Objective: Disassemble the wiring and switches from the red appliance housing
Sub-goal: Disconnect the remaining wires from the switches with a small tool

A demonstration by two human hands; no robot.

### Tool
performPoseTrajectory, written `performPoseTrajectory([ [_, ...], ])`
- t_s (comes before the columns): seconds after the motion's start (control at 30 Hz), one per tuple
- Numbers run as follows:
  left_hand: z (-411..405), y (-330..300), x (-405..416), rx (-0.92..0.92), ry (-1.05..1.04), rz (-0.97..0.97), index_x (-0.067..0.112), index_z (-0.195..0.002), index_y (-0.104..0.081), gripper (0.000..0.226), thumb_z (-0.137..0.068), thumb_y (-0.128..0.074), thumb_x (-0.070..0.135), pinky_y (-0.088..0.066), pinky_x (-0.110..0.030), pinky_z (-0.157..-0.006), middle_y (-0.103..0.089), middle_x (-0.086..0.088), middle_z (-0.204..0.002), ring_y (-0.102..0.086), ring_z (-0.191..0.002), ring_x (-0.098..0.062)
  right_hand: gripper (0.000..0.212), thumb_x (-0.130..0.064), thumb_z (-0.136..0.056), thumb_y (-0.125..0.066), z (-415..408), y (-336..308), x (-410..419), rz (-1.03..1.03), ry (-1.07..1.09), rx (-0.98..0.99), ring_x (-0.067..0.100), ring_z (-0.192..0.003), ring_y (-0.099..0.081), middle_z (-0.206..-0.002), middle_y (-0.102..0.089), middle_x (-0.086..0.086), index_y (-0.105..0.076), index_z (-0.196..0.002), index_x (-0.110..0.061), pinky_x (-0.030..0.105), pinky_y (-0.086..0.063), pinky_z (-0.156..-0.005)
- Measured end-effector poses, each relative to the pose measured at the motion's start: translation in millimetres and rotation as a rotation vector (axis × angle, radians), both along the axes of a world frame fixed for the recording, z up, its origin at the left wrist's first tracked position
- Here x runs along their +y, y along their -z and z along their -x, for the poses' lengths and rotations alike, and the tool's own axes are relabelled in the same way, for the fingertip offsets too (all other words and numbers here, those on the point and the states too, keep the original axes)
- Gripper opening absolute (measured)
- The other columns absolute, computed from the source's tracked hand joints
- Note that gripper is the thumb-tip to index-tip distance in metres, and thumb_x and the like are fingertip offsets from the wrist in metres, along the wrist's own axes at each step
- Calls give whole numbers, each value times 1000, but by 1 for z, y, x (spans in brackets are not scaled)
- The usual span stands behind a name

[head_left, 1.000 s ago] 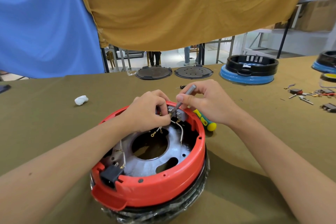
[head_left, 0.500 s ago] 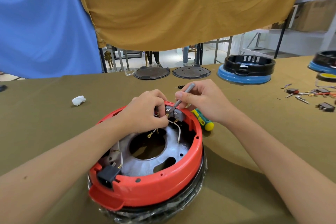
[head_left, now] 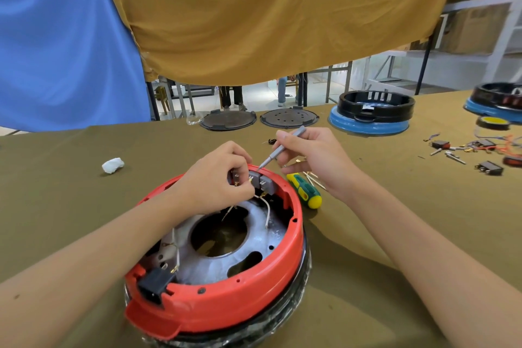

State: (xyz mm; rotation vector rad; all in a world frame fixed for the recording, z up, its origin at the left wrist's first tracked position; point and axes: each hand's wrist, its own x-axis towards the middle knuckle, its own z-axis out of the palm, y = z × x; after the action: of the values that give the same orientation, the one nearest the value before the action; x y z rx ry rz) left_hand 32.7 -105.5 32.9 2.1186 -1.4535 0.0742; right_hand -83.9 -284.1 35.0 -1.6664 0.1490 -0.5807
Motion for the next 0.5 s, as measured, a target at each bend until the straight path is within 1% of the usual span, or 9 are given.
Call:
performPoseTrajectory([
  [0.07, 1, -1, 0, 60, 5, -20, 25, -61, -54, 14, -70, -60, 35, -45, -40, -92, -55, 21, -113, -59, -89, -10, 25, -25, -98, -64, -1, 1, -1, -17, 16, 1, 12, -67, -65, -69, -69, 4, -75, -86, -6, 32, -62, -65],
  [0.1, 0, -2, 0, 120, 17, -13, 25, -61, -55, 14, -70, -59, 35, -44, -37, -93, -56, 20, -114, -60, -91, -9, 25, -25, -97, -64, -1, 1, 0, -24, 19, 0, 11, -66, -65, -69, -69, 4, -75, -86, -7, 31, -62, -65],
  [0.2, 0, -8, 0, 429, 108, 116, 26, -61, -63, 14, -74, -62, 29, -43, -18, -86, -64, 15, -115, -62, -100, -3, 25, -27, -97, -64, -1, 1, 0, -65, 19, -12, 11, -67, -66, -69, -69, 5, -75, -83, -10, 29, -60, -63],
  [0.23, 0, -10, 0, 517, 135, 173, 27, -61, -65, 15, -76, -63, 28, -43, -17, -85, -67, 14, -115, -63, -102, -2, 25, -28, -97, -64, -1, 2, 0, -86, 16, -17, 12, -68, -66, -70, -69, 5, -75, -84, -10, 29, -59, -63],
  [0.3, -3, -14, 0, 641, 158, 270, 25, -64, -69, 15, -78, -62, 25, -44, -25, -87, -72, 10, -112, -65, -101, -4, 25, -29, -98, -63, -1, 1, 2, -143, -1, -36, 13, -68, -65, -70, -67, 5, -74, -88, -10, 29, -58, -63],
  [0.37, -6, -16, -1, 708, 142, 333, 24, -71, -74, 15, -79, -61, 26, -43, -30, -85, -74, 7, -107, -66, -96, -4, 23, -29, -100, -60, -1, 1, 4, -213, -41, -76, 14, -67, -62, -68, -64, 4, -73, -94, -10, 29, -57, -62],
  [0.47, -8, -15, -2, 720, 66, 387, 30, -70, -74, 11, -77, -66, 32, -41, -31, -91, -75, 6, -101, -64, -97, -4, 19, -24, -100, -57, -1, 0, 10, -257, -87, -149, 16, -67, -61, -69, -63, 5, -70, -95, -10, 28, -56, -59],
  [0.5, -8, -14, -2, 726, 56, 398, 30, -71, -74, 7, -77, -71, 33, -43, -27, -89, -74, 5, -97, -63, -94, -4, 16, -22, -99, -59, -1, 0, 12, -246, -99, -167, 17, -69, -61, -70, -64, 6, -69, -94, -10, 28, -56, -59],
])
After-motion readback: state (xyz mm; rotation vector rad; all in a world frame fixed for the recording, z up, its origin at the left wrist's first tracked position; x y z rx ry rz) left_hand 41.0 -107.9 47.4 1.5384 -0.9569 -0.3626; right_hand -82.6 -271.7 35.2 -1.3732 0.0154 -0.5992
